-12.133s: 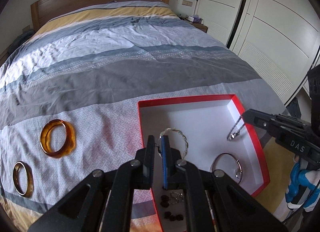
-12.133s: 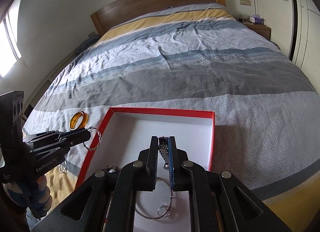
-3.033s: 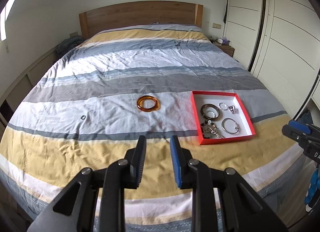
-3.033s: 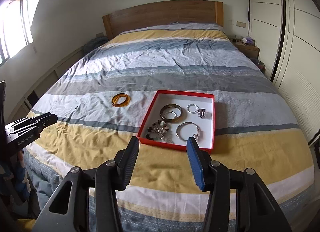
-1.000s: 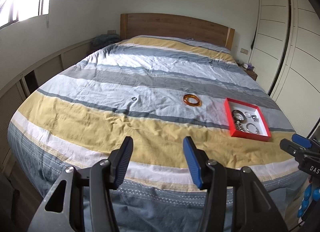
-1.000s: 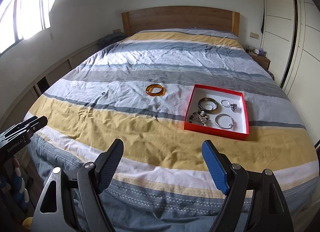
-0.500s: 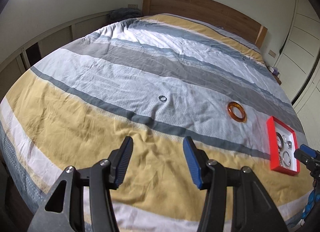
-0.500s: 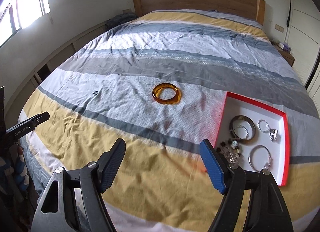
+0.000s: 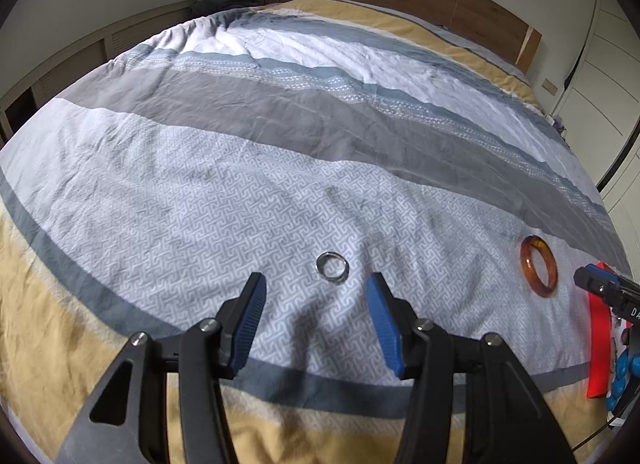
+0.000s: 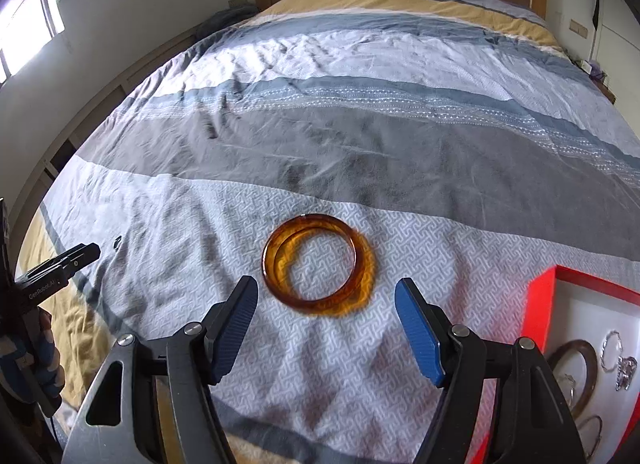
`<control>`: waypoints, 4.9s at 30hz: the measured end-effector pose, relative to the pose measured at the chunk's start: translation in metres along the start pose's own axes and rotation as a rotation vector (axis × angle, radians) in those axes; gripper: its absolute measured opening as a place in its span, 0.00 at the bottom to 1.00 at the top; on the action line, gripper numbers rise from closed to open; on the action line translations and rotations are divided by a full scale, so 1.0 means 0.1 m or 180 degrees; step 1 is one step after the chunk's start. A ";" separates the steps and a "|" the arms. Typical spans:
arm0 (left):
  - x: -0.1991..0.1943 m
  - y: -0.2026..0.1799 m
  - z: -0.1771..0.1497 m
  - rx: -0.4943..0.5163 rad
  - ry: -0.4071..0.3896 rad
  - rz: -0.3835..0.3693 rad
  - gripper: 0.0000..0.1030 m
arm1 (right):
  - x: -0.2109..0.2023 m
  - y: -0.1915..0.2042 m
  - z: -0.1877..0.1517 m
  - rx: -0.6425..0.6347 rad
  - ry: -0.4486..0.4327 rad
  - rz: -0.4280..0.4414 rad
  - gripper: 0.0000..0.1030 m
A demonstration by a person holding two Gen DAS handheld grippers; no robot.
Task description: Organize jewelry
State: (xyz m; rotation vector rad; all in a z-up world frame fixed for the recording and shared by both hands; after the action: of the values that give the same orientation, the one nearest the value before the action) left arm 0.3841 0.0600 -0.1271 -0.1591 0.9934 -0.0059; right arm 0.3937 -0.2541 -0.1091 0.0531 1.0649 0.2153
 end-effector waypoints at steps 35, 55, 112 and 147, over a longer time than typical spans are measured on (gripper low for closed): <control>0.02 -0.30 -0.07 0.0265 -0.0195 0.0074 0.18 | 0.26 -0.05 -0.03 0.0062 0.0033 0.0097 0.10; -0.56 -2.15 -0.25 0.0805 -0.0286 -0.0601 0.18 | -1.04 -1.23 -0.51 0.0474 -0.0328 -0.0239 0.10; -0.83 -4.18 -1.28 0.1501 0.0113 -0.0964 0.48 | -1.86 -2.21 -1.65 0.0634 -0.0270 -0.0635 0.50; -2.89 -1.93 -1.93 0.1013 -0.0592 -0.0266 0.49 | -2.98 -0.10 -2.37 0.0168 -0.0762 -0.0604 0.98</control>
State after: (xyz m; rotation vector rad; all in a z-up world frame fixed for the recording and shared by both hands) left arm 0.0785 -0.1332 0.0370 0.0899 0.7879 -0.2210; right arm 0.0497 -0.3382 0.0311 0.0242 0.8310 0.0082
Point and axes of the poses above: each gripper's, at about its wrist camera, not at the fingertips, and x roughly the way its jaws point, y to its left, z to its top, the point moved 7 cm from there along x, roughly the way its jaws point, and after that the axes turned 4 degrees about y, right-handed, at the moved point
